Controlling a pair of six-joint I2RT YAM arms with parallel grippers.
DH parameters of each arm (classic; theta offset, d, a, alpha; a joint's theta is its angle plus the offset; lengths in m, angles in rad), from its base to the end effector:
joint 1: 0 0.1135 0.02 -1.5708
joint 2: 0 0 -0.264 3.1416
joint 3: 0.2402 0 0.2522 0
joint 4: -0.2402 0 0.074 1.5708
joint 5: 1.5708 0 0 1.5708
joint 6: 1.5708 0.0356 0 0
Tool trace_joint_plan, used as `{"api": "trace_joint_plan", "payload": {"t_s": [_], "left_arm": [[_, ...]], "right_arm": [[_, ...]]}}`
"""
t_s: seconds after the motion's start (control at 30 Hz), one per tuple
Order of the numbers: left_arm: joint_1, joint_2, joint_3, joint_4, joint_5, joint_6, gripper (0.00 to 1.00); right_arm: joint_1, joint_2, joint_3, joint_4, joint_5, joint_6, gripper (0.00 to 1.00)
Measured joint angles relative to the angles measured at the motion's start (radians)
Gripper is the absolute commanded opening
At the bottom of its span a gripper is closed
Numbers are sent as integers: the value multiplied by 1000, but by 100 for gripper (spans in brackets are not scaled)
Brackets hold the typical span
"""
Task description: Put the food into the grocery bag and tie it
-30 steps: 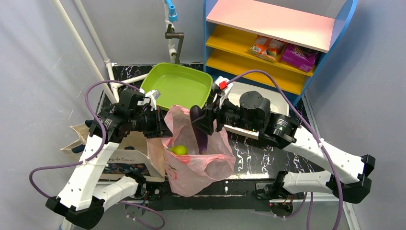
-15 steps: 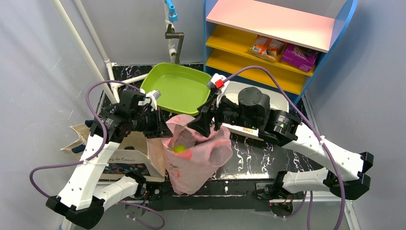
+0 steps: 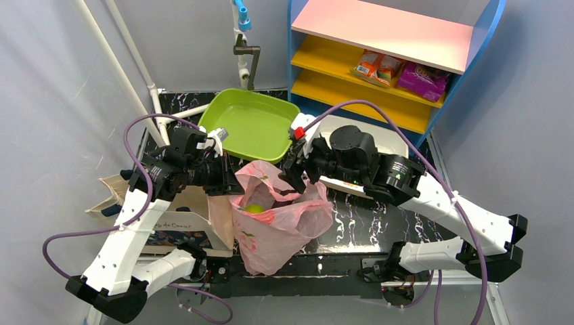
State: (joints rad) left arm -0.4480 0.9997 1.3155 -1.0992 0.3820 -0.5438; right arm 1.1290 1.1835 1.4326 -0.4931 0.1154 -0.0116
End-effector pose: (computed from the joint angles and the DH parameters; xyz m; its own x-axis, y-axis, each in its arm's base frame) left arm 0.1451 -0.0844 0.3932 -0.8754 -0.1119 -0.4702 0.2186 0.7760 -0.5917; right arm 0.1102 0.2234 0.4501 -0.0934 -0.2245 -0.9700 -0.8513 0.5232 -0.0391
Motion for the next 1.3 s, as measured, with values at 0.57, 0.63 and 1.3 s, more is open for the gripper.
{"api": "trace_joint_plan", "payload": {"t_s": [0.57,0.63,1.3], "left_arm": [[0,0,0,0,0,0,0],[0,0,0,0,0,0,0],[0,15,-1,15,0,-3,0]], "right_arm": [[0,18,-140,-115,-176,-105,89],[0,32,-141,-113,-173,-119,89],[0,119,-172,-21,29,-229,1]]}}
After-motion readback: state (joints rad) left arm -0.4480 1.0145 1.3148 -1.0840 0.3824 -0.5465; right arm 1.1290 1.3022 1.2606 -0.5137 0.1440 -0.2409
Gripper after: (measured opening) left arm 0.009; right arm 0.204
